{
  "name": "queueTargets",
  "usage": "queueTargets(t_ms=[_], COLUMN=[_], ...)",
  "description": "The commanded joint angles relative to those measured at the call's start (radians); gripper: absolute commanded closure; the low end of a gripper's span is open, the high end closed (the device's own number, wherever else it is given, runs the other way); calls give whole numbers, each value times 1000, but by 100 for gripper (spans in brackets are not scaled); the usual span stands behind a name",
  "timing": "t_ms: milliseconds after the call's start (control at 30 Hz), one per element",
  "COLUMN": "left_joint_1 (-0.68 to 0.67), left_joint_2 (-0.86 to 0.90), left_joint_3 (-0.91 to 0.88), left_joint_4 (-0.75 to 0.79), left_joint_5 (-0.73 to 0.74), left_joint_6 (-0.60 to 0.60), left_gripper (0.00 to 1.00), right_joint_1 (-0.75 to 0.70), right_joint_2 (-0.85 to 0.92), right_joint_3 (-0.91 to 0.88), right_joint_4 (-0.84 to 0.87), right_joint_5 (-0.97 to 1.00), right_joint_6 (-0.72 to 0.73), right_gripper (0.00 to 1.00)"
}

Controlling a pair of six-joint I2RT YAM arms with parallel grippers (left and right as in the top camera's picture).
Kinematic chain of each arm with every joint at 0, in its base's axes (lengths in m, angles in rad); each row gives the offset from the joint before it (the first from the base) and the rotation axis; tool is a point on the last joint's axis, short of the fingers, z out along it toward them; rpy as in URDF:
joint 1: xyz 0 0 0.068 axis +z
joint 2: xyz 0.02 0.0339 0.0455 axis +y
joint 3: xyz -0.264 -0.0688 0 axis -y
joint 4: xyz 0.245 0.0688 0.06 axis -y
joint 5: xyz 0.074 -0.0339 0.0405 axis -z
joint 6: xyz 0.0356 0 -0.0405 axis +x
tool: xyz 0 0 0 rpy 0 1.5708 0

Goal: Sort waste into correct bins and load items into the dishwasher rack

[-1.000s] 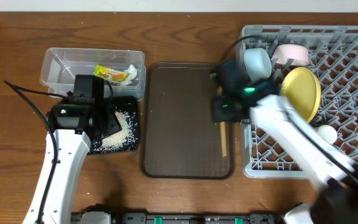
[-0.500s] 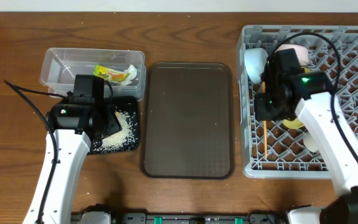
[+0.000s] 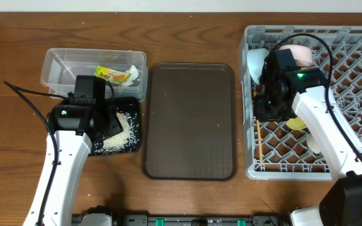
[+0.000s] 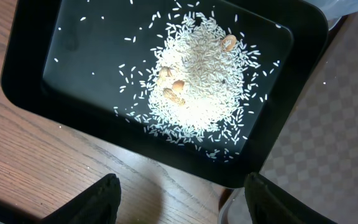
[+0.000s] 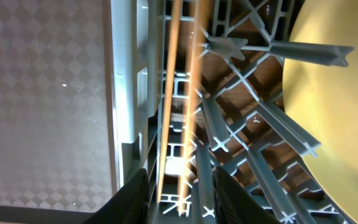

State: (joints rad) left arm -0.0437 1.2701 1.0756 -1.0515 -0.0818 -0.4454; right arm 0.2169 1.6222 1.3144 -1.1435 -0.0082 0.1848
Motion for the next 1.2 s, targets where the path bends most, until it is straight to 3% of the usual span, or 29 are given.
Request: queueTargets(t_ms=[0,233,333,500,533,567,867,1000,1167], left_joint_1=[3,3,3,-22,-35,-46,-112,-113,-113], left_joint_2=[3,3,3,3,3,3,-24,-140,-394], left_joint_3=[7,8,8,8,8,8,-5,-53,-153], left_joint_4=[-6,26,86,140,126,109,-131,-111,0], left_joint_5=[-5,21,136,259,258,258,257,254,254], left_joint_6=[-5,23,133,263,274,286,301,256,257], left_gripper=[33,33,33,33,33,33,33,33,33], right_joint_1=[-1,-1,-3,-4,-4,-4,-7,-6,-6], right_joint_2=[-15,-114,-157,-167,-167,-167,-238,-314,-512], right_joint_3=[6,6,6,6,6,6,5,-29,-205], right_joint_4=[14,115,188,224,210,196,133,133,254], right_joint_5=[-3,-4,-22,-121,-121,-119,-120,-110,-78], right_joint_6=[2,24,16,-89,-89,-85,-13,-13,6], right_gripper=[68,63,43,26,17,1,1,1,1])
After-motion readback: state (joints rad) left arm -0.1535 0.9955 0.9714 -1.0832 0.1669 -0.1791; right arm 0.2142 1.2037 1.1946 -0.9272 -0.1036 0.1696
